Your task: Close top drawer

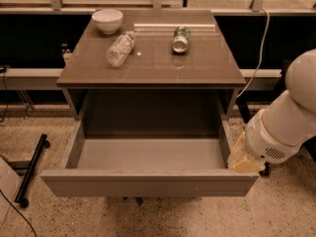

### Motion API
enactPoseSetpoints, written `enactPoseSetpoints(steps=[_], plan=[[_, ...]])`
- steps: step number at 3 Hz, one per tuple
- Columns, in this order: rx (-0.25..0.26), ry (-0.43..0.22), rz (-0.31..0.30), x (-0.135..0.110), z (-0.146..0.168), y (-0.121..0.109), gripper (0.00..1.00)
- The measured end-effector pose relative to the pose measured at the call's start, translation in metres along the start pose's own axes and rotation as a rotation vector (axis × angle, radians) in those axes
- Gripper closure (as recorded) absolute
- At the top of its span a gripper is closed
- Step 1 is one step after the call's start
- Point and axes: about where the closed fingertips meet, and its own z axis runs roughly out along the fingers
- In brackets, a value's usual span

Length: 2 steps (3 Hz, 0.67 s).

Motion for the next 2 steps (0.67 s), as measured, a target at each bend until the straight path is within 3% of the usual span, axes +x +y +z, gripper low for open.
enactPoseSetpoints(steps=[2], plan=[[-0.088, 0.017, 0.058, 0.027, 0.086, 0.013, 1.00]])
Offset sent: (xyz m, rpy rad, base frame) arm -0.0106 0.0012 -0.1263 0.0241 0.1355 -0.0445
